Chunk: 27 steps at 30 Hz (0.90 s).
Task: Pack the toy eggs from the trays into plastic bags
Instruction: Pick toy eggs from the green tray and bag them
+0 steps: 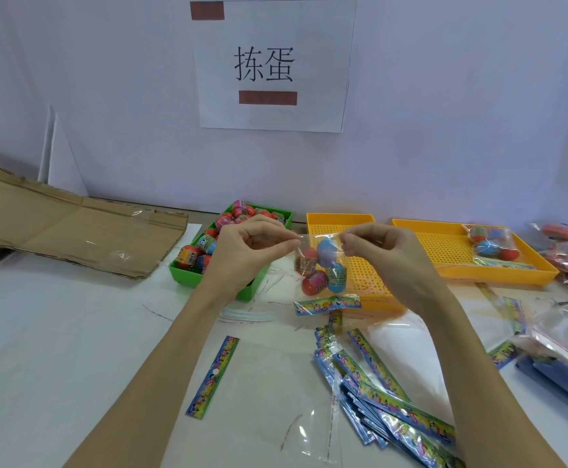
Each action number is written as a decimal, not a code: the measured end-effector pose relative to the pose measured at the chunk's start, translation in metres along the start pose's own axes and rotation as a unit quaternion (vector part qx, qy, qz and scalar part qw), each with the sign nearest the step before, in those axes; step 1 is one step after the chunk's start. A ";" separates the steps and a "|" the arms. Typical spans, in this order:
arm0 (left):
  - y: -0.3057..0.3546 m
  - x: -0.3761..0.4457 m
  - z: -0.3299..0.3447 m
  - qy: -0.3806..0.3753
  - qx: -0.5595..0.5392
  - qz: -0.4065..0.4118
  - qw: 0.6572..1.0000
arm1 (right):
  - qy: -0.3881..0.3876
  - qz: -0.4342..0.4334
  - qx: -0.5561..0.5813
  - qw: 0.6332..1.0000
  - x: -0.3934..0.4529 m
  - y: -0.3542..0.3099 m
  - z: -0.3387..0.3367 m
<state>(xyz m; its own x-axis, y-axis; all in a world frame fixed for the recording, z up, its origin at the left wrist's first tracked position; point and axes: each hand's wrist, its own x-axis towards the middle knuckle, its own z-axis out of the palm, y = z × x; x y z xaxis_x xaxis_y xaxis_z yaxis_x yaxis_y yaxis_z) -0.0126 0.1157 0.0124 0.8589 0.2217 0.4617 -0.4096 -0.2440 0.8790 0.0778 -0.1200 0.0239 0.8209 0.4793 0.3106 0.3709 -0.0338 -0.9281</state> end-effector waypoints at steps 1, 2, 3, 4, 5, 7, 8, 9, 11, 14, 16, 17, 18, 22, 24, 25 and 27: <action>0.000 0.000 -0.001 0.005 0.001 0.000 1.000 | -0.001 0.001 -0.011 1.000 0.000 0.000 0.001; 0.000 0.000 -0.001 0.009 0.000 -0.002 1.000 | 0.001 0.004 -0.003 1.000 0.000 -0.001 0.002; 0.001 0.000 -0.001 0.010 -0.004 -0.003 1.000 | 0.007 0.008 0.012 1.000 0.000 -0.001 0.002; 0.001 0.000 -0.002 0.010 -0.006 -0.002 1.000 | 0.014 0.010 0.024 1.000 0.000 -0.002 0.002; 0.001 0.000 -0.002 0.008 -0.005 0.001 1.000 | 0.019 0.009 0.031 0.999 0.000 -0.003 0.003; 0.002 0.000 -0.001 0.003 -0.004 0.001 1.000 | 0.021 0.004 0.037 0.999 -0.001 -0.005 0.004; 0.002 0.000 -0.001 0.001 -0.006 -0.001 1.000 | 0.025 0.004 0.037 0.999 -0.001 -0.005 0.005; 0.002 0.000 -0.001 -0.002 -0.008 -0.004 1.000 | 0.031 0.005 0.038 0.999 0.000 -0.006 0.006; 0.002 -0.001 -0.003 -0.007 -0.007 -0.017 1.000 | 0.040 0.010 0.037 0.998 0.000 -0.006 0.010; 0.002 0.000 -0.001 -0.012 0.016 -0.026 0.999 | 0.027 0.009 0.021 0.999 0.000 -0.009 0.020; 0.006 0.000 0.004 -0.020 0.017 -0.026 0.999 | 0.013 0.001 0.018 1.000 0.000 -0.011 0.027; 0.008 0.000 0.007 -0.023 0.040 -0.017 0.999 | 0.007 -0.004 0.017 1.000 0.000 -0.012 0.030; 0.009 0.000 0.008 -0.027 0.084 0.004 0.996 | 0.001 -0.008 0.019 1.000 0.000 -0.013 0.032; 0.013 0.000 0.013 -0.053 0.142 0.037 0.988 | -0.008 -0.038 0.044 0.998 -0.001 -0.017 0.038; 0.014 0.000 0.015 -0.010 0.090 0.010 0.996 | 0.006 -0.046 0.080 0.996 -0.001 -0.019 0.038; 0.015 0.001 0.016 0.025 0.069 -0.007 0.997 | 0.011 -0.042 0.079 0.996 0.000 -0.020 0.036; 0.014 0.002 0.016 0.088 0.026 -0.045 0.995 | 0.005 -0.017 0.030 0.999 0.000 -0.019 0.028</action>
<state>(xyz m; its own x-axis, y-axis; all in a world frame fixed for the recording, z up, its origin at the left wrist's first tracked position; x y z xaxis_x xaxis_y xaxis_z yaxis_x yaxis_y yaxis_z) -0.0115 0.0975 0.0238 0.8217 0.4063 0.3997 -0.3133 -0.2638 0.9123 0.0588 -0.0943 0.0358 0.8125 0.4709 0.3436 0.3720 0.0350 -0.9276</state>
